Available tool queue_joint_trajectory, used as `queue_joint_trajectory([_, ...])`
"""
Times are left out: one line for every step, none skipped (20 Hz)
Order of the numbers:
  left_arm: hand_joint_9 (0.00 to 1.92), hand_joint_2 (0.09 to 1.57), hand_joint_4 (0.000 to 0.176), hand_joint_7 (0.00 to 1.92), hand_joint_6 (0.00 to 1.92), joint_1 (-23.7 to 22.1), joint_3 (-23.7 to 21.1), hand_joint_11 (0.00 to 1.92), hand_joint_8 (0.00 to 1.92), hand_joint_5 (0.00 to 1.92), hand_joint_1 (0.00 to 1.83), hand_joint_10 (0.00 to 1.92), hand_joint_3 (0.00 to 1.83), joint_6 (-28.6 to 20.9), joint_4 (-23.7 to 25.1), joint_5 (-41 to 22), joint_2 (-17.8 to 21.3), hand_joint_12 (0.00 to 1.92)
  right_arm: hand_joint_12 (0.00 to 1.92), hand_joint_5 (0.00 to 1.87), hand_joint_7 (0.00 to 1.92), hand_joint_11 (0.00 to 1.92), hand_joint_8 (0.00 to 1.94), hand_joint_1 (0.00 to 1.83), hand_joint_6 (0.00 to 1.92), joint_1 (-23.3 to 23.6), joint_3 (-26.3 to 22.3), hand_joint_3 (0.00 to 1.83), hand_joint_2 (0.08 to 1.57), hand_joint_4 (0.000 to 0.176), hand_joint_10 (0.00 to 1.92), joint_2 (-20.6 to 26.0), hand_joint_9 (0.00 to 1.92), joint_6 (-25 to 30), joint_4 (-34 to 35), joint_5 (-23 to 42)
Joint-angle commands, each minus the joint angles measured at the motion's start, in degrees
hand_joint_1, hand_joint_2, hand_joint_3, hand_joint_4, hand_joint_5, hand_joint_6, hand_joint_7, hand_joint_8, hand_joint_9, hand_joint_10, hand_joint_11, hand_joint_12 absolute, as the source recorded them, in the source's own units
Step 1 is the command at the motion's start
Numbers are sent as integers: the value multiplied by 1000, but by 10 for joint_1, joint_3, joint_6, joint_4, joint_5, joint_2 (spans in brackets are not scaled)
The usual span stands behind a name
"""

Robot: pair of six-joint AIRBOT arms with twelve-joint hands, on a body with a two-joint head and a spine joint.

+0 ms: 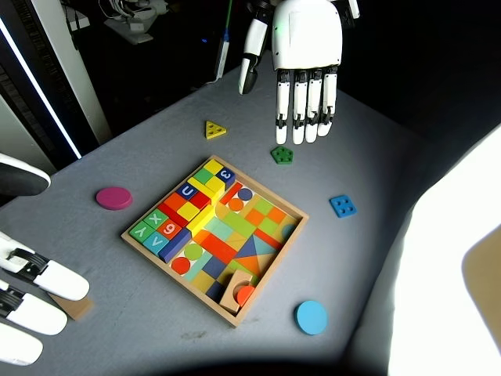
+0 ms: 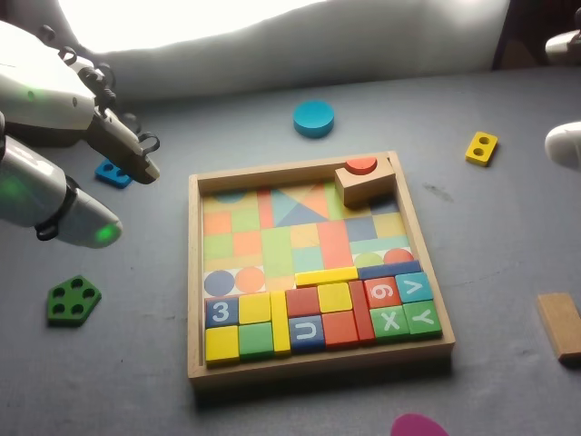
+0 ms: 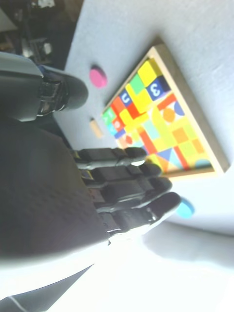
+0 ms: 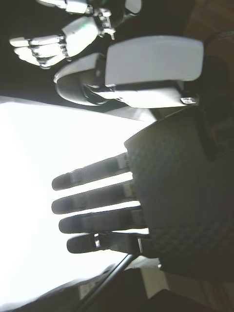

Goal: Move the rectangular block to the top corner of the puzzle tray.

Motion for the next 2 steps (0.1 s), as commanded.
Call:
queue_joint_trajectory([753, 1221, 0, 759, 15, -8, 3, 224, 21, 569, 244, 75, 0, 0, 6, 45, 0, 1179, 1591, 536, 626, 0, 41, 0, 149, 11, 1, 1, 1125, 0, 849, 3, 294, 5, -14, 31])
queue_joint_trajectory([871, 1214, 0, 885, 20, -8, 3, 302, 33, 680, 289, 114, 0, -1, 6, 45, 0, 1216, 1652, 590, 698, 0, 72, 0, 229, 11, 1, 2, 1132, 0, 986, 2, 325, 6, -14, 26])
